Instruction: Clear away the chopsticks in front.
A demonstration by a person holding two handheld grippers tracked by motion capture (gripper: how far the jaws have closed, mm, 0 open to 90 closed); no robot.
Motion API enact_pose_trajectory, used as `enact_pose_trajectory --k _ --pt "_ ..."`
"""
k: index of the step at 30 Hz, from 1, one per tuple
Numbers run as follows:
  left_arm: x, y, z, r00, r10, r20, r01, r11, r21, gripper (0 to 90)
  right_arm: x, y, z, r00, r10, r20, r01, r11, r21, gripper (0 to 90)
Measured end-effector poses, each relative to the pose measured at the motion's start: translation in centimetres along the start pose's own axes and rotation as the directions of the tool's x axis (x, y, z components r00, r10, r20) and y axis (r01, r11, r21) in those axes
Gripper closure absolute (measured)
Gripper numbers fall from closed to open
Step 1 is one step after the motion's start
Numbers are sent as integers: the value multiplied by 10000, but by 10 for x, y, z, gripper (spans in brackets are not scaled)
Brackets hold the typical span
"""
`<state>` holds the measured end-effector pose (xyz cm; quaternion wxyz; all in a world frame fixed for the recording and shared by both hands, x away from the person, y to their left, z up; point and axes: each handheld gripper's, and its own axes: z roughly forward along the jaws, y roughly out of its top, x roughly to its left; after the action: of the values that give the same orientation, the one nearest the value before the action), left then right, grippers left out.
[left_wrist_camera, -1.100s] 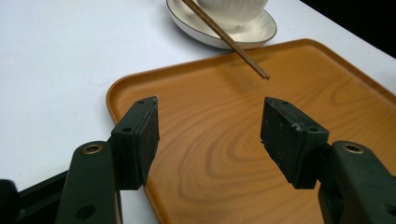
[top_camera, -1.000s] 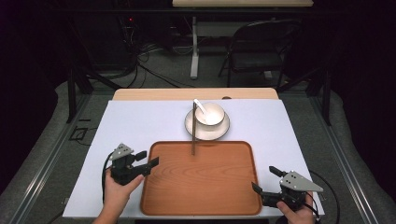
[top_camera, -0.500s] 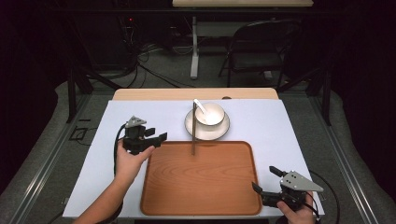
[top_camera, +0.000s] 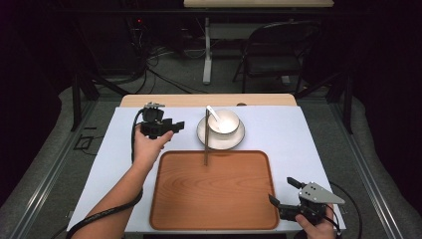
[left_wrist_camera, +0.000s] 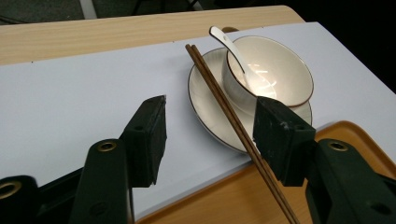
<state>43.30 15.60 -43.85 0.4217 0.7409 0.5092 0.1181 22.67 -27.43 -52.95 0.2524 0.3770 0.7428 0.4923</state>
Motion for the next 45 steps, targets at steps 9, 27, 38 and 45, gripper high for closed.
enact_pose_trajectory --k 9,27,38,45 --pt "3 19 17 9977 -678 -51 680 9965 486 461 0 0 0 10000 28 -39 -28 10000 18 147" --pt "1 33 60 9911 -1255 -438 1308 9791 1556 441 -2 0 0 9999 137 -30 -137 9999 -25 147" --pt "-5 25 88 9928 -1120 -428 1179 9763 1814 509 -2 0 0 9998 182 -91 -182 9998 -26 147" --pt "-12 20 104 9913 -1290 -247 1312 9649 2276 573 -2 0 1 9998 164 -120 -164 9999 -21 147"
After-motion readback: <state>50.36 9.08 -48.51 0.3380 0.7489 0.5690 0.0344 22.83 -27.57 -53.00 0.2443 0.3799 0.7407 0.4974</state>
